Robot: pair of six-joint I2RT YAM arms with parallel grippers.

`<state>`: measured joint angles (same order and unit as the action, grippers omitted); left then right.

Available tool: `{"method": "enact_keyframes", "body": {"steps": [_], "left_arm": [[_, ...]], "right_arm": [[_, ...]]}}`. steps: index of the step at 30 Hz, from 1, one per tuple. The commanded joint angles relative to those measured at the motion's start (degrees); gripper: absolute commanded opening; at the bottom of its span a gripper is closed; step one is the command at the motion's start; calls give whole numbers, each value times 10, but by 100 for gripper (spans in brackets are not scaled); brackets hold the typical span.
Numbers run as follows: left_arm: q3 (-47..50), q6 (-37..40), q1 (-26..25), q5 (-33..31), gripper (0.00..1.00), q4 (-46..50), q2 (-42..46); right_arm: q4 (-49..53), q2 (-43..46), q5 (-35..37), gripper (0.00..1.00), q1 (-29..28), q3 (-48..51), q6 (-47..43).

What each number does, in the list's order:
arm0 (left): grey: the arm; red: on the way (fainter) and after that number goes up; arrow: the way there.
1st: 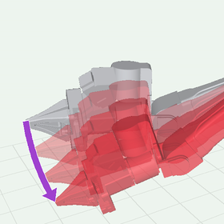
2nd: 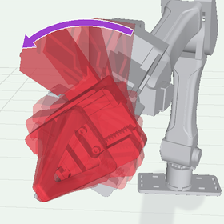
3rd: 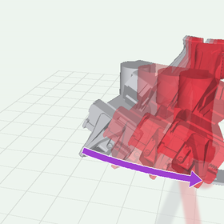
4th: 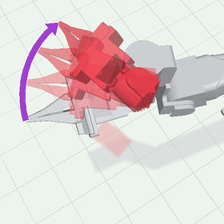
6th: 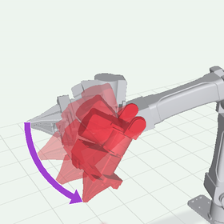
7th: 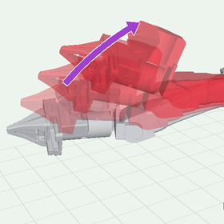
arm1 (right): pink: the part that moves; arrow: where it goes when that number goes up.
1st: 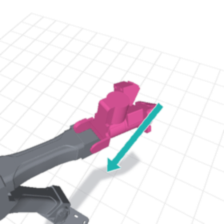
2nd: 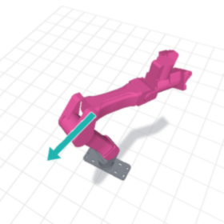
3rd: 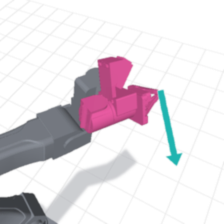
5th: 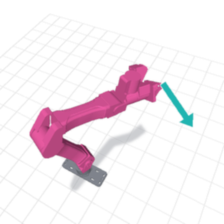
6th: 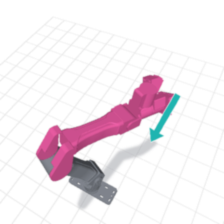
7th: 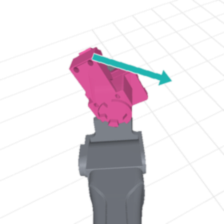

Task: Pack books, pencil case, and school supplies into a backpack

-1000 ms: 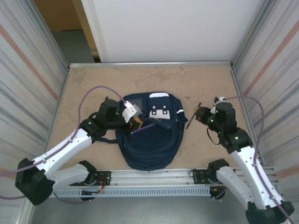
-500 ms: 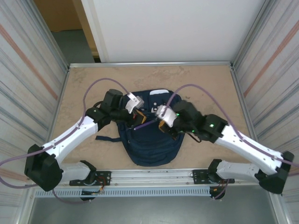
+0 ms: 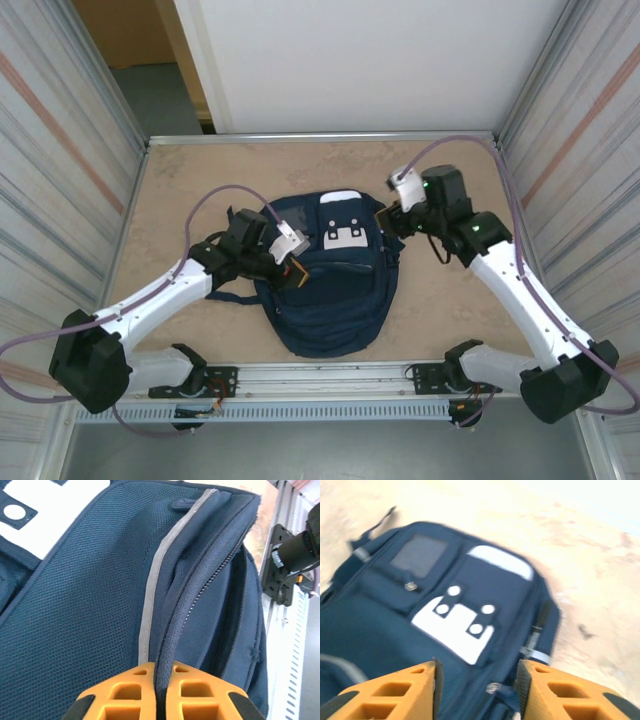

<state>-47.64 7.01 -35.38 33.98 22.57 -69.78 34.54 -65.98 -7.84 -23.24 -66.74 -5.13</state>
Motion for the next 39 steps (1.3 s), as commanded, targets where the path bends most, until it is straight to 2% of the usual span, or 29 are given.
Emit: {"method": "enact_keyframes", "body": {"steps": [1, 4, 11, 18, 23, 27, 33, 39], "left_arm": [[-12, 43, 1, -32, 2, 32, 20], [-10, 49, 1, -48, 2, 35, 22], [8, 34, 1, -39, 2, 19, 25], [21, 29, 0, -48, 2, 9, 48], [27, 25, 0, -49, 2, 5, 57], [32, 22, 0, -47, 1, 6, 61], [36, 16, 0, -47, 1, 5, 65], [32, 13, -1, -46, 1, 4, 62]], "right_arm": [[18, -63, -12, 47, 40, -16, 32], [46, -125, 13, 48, 52, -42, 42], [49, -254, -21, 46, 72, -86, 75], [14, -334, -57, 40, 75, -125, 100], [-5, -386, -64, 40, 73, -156, 109], [-14, -423, -39, 44, 66, -182, 109], [-16, -460, -11, 43, 51, -180, 108], [-20, -469, 69, 31, 26, -174, 104]]}}
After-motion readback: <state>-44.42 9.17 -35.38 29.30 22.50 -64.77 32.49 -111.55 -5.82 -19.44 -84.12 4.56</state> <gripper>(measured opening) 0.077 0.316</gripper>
